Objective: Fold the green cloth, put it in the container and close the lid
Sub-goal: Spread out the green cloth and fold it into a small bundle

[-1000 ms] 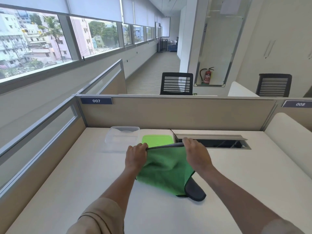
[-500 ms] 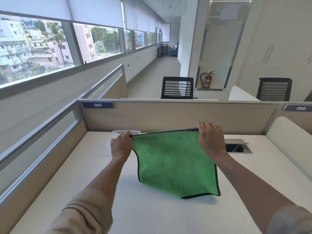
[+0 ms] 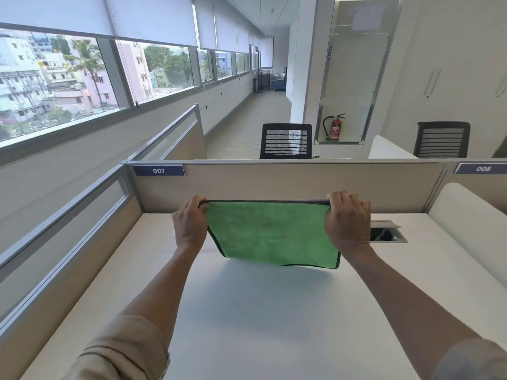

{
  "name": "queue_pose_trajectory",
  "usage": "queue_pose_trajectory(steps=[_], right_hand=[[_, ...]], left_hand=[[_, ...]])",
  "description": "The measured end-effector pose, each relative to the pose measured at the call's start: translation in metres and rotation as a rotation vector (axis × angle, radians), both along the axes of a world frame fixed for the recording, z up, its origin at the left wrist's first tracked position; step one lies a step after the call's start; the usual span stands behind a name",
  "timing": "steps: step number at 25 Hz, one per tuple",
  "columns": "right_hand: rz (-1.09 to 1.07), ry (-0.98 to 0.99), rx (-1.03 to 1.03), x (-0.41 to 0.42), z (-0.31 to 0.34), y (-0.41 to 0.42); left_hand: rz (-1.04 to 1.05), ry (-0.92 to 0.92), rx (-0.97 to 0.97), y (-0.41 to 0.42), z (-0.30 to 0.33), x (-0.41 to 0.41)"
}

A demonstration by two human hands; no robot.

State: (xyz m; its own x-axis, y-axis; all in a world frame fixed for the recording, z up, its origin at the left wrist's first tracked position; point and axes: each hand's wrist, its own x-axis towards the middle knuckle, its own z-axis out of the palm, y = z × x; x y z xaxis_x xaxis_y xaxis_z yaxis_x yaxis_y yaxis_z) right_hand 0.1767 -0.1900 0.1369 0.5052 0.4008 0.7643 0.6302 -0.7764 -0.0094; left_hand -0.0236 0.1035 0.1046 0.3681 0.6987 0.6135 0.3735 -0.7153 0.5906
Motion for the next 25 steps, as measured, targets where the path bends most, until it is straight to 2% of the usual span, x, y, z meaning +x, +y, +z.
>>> queue_pose_trajectory(steps=[3, 5, 8, 10, 12, 14, 17, 21, 23, 25], right_hand=[[0.072, 0.093, -0.041, -0.017, -0.040, -0.021], [0.196, 0.239, -0.111, -0.030, -0.070, -0.038], [0.316, 0.615, -0.212, -0.042, -0.104, -0.064], [0.332, 0.854, -0.262, -0.043, -0.120, -0.079], [0.362, 1.040, -0.300, -0.042, -0.131, -0.091], [0.361, 1.153, -0.378, -0.039, -0.139, -0.099], [0.319, 1.312, -0.464, -0.032, -0.142, -0.107], [0.320, 1.502, -0.516, -0.017, -0.142, -0.115], [0.319, 1.555, -0.482, -0.012, -0.144, -0.118], [0.312, 1.539, -0.351, -0.006, -0.146, -0.116]], left_hand=[[-0.162, 0.068, -0.160, -0.002, -0.028, -0.024], [-0.203, 0.161, -0.250, -0.005, -0.048, -0.043], [-0.272, 0.342, -0.438, -0.006, -0.075, -0.068], [-0.354, 0.464, -0.639, -0.008, -0.090, -0.081], [-0.419, 0.571, -0.845, -0.013, -0.102, -0.093], [-0.434, 0.681, -0.949, -0.018, -0.109, -0.100], [-0.442, 0.824, -0.959, -0.019, -0.113, -0.104], [-0.457, 0.901, -0.971, -0.017, -0.116, -0.100], [-0.460, 0.879, -0.965, -0.016, -0.116, -0.096], [-0.460, 0.793, -0.938, -0.013, -0.118, -0.088]])
